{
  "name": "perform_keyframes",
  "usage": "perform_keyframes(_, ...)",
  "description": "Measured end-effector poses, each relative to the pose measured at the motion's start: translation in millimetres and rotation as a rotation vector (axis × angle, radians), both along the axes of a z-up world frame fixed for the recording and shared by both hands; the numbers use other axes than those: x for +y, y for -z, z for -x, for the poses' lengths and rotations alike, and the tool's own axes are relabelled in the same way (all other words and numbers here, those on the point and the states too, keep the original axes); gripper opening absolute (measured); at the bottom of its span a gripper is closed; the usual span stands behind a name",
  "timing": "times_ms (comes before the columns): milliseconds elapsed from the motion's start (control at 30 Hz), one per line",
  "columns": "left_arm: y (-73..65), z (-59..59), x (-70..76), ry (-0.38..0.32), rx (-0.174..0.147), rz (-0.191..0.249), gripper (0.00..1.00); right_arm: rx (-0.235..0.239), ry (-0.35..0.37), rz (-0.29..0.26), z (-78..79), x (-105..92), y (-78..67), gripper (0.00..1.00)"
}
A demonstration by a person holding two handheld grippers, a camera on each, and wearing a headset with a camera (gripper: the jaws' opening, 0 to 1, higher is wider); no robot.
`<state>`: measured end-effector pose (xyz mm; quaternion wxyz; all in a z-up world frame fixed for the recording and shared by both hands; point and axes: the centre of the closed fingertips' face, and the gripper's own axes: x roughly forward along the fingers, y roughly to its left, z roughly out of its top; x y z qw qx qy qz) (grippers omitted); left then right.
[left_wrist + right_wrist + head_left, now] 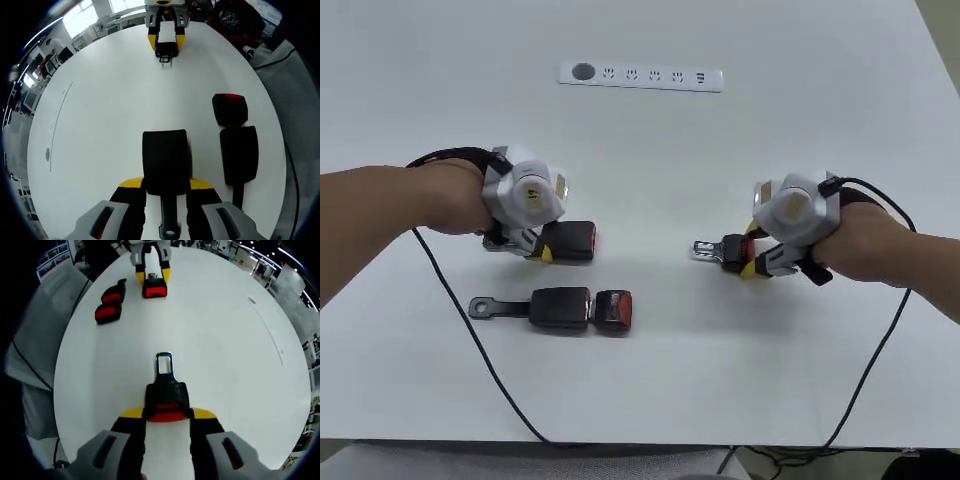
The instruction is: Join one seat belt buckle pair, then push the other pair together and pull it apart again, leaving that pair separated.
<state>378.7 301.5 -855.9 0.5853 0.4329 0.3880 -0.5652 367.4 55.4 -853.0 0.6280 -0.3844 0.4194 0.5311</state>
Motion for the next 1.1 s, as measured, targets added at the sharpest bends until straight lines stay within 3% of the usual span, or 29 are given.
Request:
perform_keyframes(200, 0.2, -0.4, -0.1, -0.003, 0.002, -0.010, 0.32, -0.009, 0.015, -0.023, 0.8, 18.0, 0.6, 0.34)
perform_keyframes(500, 0.2, 0.6, -0.2, 0.001, -0.003, -0.028, 0.32, -0.039, -0.033, -0.031, 1.9, 57.0, 1.8, 0.34)
perform_keyframes(967, 0.7, 1.0, -0.7, 0.014, -0.005, -0.041, 0.31, -0.042, -0.043, -0.067, -14.0, 118.7, 9.6, 0.34)
perform_keyframes(1100, 1.1, 0.5, -0.2, 0.009, 0.001, -0.033, 0.31, -0.077, -0.050, -0.072, -20.3, 132.7, 8.0, 0.34)
